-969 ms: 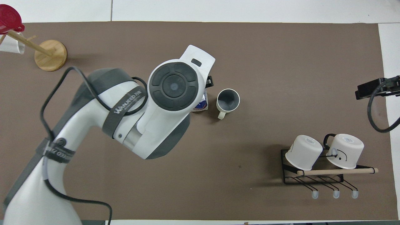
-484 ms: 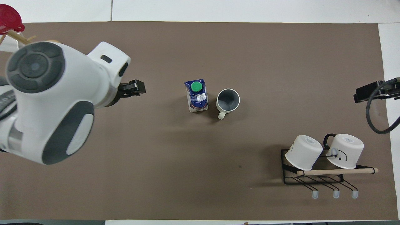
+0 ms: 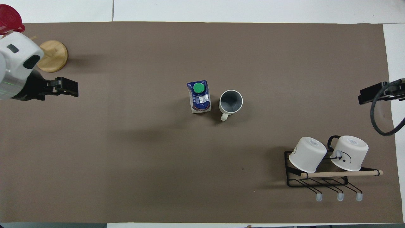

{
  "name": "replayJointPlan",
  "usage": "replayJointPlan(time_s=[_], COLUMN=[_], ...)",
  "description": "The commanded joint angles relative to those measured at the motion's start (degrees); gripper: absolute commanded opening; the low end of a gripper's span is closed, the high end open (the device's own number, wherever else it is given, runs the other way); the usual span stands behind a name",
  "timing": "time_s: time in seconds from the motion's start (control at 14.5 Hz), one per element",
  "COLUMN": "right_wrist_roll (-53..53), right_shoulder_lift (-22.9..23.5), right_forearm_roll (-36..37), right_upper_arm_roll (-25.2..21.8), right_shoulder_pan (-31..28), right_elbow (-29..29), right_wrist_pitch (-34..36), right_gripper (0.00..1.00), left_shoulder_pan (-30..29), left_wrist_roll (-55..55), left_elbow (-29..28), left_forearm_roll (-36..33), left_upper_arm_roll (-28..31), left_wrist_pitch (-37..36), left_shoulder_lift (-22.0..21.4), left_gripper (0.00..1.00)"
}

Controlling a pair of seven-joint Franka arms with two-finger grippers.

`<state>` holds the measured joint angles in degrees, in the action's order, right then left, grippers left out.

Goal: Place cup and milk on table

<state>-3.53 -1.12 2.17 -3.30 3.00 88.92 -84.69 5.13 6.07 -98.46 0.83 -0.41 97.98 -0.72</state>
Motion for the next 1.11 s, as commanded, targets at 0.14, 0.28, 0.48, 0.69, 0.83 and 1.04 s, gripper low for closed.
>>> replayJointPlan(time_s=[0.14, 0.28, 0.48, 0.69, 0.83, 1.04], right_wrist_roll=[-0.2, -0.2, -0.2, 0.7, 0.7, 0.5], right_shoulder_lift=[0.2, 0.2, 0.2, 0.2, 0.0, 0.0], right_forearm_roll=[0.0, 0.0, 0.0, -0.1, -0.1, -0.1], right_upper_arm_roll=[0.3, 0.3, 0.3, 0.3, 0.3, 0.3], right_shoulder_pan=[-0.3, -0.3, -0.3, -0.3, -0.3, -0.1], right_elbow=[-0.5, -0.5, -0.5, -0.3, 0.0, 0.0], right_wrist_pitch=[0.7, 0.6, 0.6, 0.6, 0.6, 0.7], right_gripper=[1.00, 1.00, 1.00, 1.00, 1.00, 1.00], left_shoulder_pan=[-5.2, -5.3, -6.2, -6.1, -5.8, -5.7], left_wrist_roll=[-7.5, -7.9, -8.0, -8.4, -8.3, -7.9], left_elbow=[7.5, 10.1, 13.1, 10.4, 9.3, 9.3], left_forearm_roll=[1.7, 1.7, 1.6, 1.4, 1.4, 1.4], left_upper_arm_roll=[-0.2, -0.2, -0.2, -0.5, -0.4, -0.5], left_wrist_pitch=[-8.9, -11.1, -14.9, -13.6, -13.6, -13.8], left_shoulder_lift=[0.3, 1.7, 3.3, 1.7, 1.4, 1.1], left_gripper=[1.00, 1.00, 1.00, 1.00, 1.00, 1.00])
